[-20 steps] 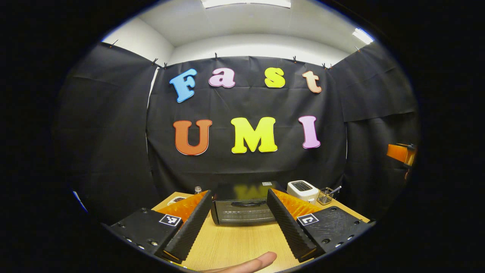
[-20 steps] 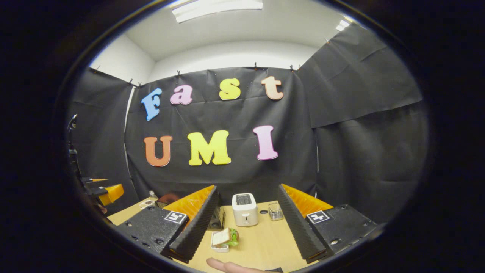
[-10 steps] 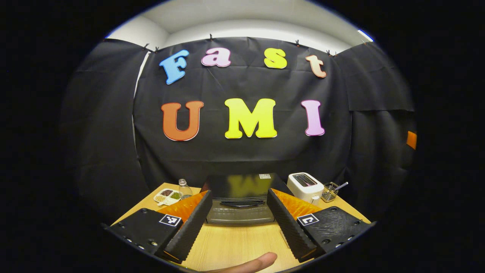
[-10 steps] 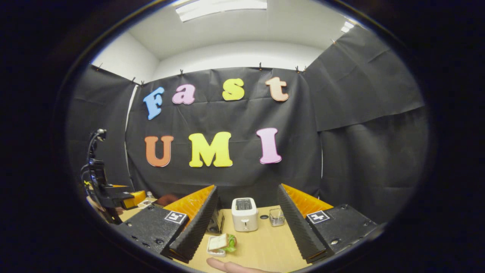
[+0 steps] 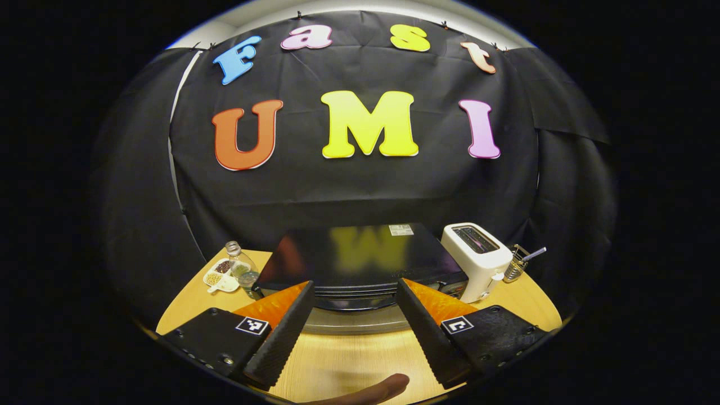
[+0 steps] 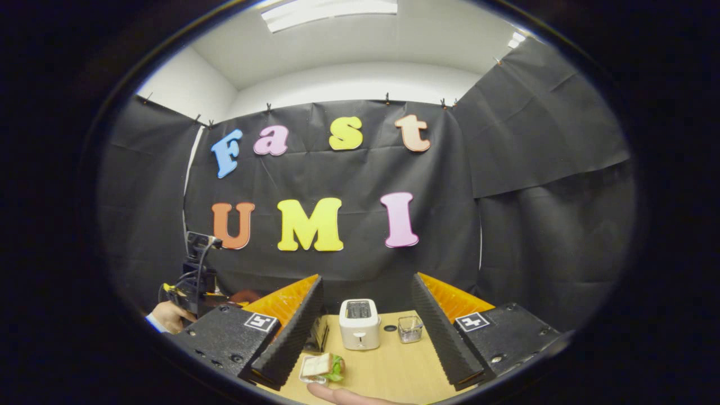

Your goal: Open the electric oven with the left hand, put the food in, and close the electric oven.

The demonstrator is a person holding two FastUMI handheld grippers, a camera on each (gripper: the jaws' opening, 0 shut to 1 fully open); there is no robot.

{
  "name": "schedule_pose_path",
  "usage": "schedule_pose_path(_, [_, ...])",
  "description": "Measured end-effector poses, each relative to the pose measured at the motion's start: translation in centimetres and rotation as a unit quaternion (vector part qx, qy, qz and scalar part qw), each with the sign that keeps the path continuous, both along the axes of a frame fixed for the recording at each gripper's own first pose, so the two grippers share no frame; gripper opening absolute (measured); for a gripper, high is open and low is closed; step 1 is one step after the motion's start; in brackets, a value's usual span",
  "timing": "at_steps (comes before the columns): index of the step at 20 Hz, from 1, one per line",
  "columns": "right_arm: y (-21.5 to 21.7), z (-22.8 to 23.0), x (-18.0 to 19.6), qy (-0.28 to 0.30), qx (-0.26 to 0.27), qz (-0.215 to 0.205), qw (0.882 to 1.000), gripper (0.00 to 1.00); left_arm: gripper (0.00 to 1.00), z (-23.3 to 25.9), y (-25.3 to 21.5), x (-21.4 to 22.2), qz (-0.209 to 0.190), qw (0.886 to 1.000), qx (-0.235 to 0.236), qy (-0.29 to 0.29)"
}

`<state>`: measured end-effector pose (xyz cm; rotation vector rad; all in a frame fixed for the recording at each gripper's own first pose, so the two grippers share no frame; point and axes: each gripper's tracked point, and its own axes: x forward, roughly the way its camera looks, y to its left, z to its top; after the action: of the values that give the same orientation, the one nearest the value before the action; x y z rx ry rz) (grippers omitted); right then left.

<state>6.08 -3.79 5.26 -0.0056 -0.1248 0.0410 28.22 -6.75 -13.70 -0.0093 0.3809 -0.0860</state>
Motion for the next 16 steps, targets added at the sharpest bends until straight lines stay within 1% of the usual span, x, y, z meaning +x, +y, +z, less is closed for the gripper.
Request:
schedule_pose_path(3, [-0.6, -0.5, 0.3, 0.002, 0.006, 0.003, 1.0, 1.0, 0.95, -2.2, -0.5, 1.8, 0.002, 1.0, 0.003, 0.026])
schedule_pose_path(5, [-1.2, -0.8, 0.3, 0.004, 0.009, 0.0, 1.0, 1.0, 0.95, -2.9, -0.8, 2.7, 0.002, 0.999, -0.008, 0.036])
schedule_pose_path(6, [-1.5, -0.9, 0.4, 0.005, 0.01, -0.001, 1.0, 1.0, 0.89, -3.1, -1.1, 3.0, -0.001, 0.999, -0.016, 0.041])
schedule_pose_path(7, [-1.8, -1.1, 0.5, 0.006, 0.011, -0.002, 1.0, 1.0, 0.95, -3.5, -1.2, 3.2, -0.001, 0.999, -0.024, 0.048])
schedule_pose_path(8, [-2.1, -1.2, 0.6, 0.006, 0.012, -0.005, 1.0, 1.0, 0.88, -3.9, -1.4, 3.3, -0.002, 0.998, -0.031, 0.058])
schedule_pose_path(9, [-2.3, -1.3, 0.7, 0.007, 0.013, -0.007, 1.0, 1.0, 0.95, -4.5, -1.6, 3.2, -0.003, 0.997, -0.033, 0.072])
schedule_pose_path(11, [-2.4, -1.4, 0.9, 0.008, 0.009, -0.007, 1.0, 1.0, 0.98, -4.7, -1.8, 3.2, -0.007, 0.997, -0.013, 0.078])
schedule_pose_path(12, [-2.5, -1.4, 0.9, 0.009, 0.006, -0.007, 1.0, 1.0, 0.96, -5.0, -1.8, 2.8, -0.009, 0.996, 0.002, 0.09])
schedule_pose_path(13, [-2.4, -1.3, 0.9, 0.009, 0.005, -0.007, 1.0, 1.0, 0.87, -5.0, -1.6, 2.7, -0.01, 0.996, 0.018, 0.089])
schedule_pose_path(14, [-2.2, -1.2, 0.9, 0.009, 0.004, -0.005, 1.0, 1.0, 0.98, -5.2, -1.6, 2.9, -0.009, 0.996, 0.017, 0.091])
schedule_pose_path(16, [-2.0, -1.3, 0.8, 0.009, 0.003, -0.004, 1.0, 1.0, 0.99, -5.4, -1.4, 2.6, -0.002, 0.995, 0.017, 0.101])
